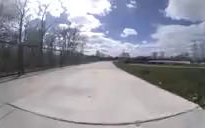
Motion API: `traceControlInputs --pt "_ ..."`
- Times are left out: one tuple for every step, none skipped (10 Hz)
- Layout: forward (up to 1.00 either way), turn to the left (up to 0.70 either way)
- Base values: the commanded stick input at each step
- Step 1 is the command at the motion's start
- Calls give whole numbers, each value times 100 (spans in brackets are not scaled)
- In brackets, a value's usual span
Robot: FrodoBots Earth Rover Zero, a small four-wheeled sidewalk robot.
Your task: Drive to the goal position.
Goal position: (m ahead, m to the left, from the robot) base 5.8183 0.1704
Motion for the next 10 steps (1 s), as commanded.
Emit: traceControlInputs --pt "100 0" --pt "100 0" --pt "100 0" --pt "100 0" --pt "100 0" --pt "100 0" --pt "100 0" --pt "100 0" --pt "100 0" --pt "100 0"
